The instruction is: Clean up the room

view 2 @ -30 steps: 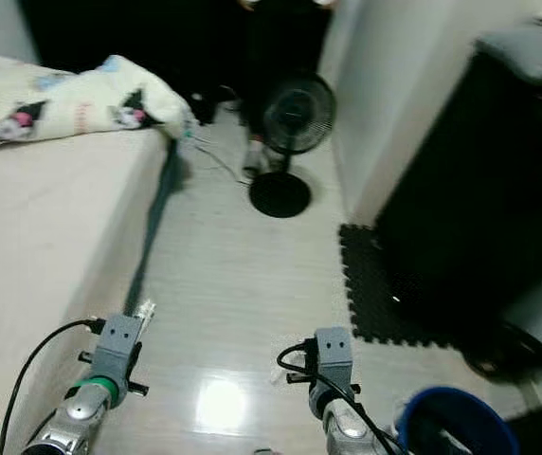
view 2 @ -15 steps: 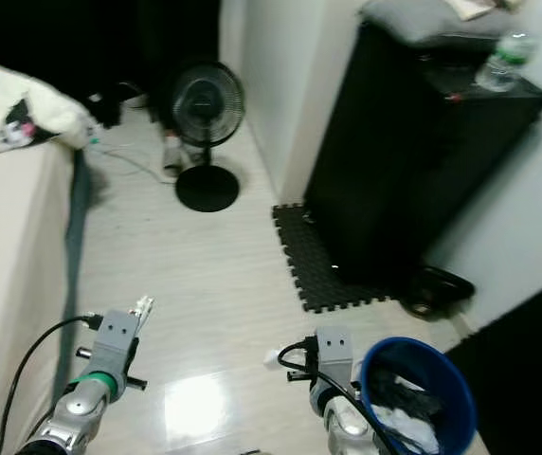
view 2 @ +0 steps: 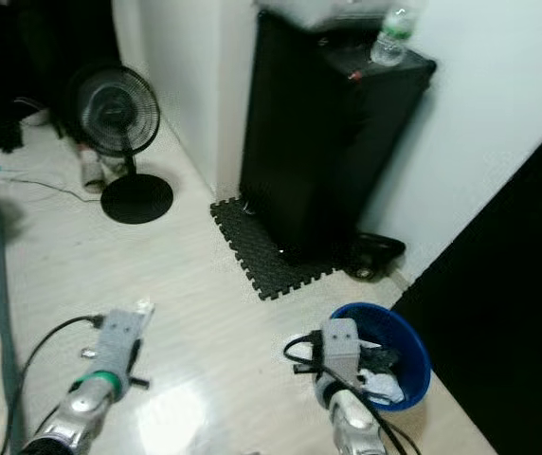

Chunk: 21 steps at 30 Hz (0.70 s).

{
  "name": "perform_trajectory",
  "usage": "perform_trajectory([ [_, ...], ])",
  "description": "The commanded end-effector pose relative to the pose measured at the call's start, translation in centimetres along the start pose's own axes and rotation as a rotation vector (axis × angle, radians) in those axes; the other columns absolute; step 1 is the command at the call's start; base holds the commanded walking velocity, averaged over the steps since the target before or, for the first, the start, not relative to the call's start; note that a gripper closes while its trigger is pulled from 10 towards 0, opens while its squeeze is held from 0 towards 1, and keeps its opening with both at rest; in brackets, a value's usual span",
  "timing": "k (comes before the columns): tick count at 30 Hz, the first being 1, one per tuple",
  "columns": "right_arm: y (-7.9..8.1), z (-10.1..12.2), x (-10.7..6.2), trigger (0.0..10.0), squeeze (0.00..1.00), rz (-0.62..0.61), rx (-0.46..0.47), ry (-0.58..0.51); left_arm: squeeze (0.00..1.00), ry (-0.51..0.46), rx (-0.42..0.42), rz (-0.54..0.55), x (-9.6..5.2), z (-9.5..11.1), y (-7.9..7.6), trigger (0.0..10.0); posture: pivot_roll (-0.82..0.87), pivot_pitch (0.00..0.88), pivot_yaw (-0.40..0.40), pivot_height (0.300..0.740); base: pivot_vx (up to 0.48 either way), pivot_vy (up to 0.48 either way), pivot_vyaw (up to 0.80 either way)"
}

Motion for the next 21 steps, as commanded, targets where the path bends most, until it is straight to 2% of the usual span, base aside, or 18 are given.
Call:
perform_trajectory([
  [1,0.2,-0.1,-0.1,10.0,0.0,0.0,0.015,0.001,0.0,0.036,-0.002,0.002,-0.4,-1.2,0.2,10.0,0.03,0.0,0.003,0.74,0.0,0.0,-0.8],
  [7,0.4,0.0,0.0,10.0,0.0,0.007,0.014,-0.005,0.0,0.03,0.024,-0.005,-0.3,-1.1,0.1,10.0,0.03,0.0,0.011,0.74,0.0,0.0,-0.8],
  [9,0.7,-0.2,0.0,10.0,0.0,0.012,0.007,0.002,0.0,0.027,0.069,-0.02,-0.4,-1.2,0.0,10.0,0.03,0.005,0.032,0.74,0.0,0.0,-0.8],
  [13,1.0,-0.2,0.0,10.0,0.0,0.008,0.012,0.0,0.0,0.023,0.1,-0.039,-0.5,-1.2,0.1,10.0,0.03,0.011,0.06,0.74,0.0,0.0,-0.8],
  [21,1.3,-0.2,0.1,10.0,0.0,0.003,0.024,-0.001,0.0,0.019,0.113,-0.044,-0.4,-1.1,0.3,10.0,0.03,0.011,0.062,0.74,0.0,0.0,-0.8],
])
Point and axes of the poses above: a point about 5 cm out from each wrist's last joint towards the gripper, its own x axis pointing out of the wrist towards the gripper, its own z axis along the axis of the wrist's last joint, y = z × x, the point moved 5 cm from there along x, pointing out of the wrist towards the gripper, and after that the axes turned 2 degrees about -x, right-handed, at the moved point
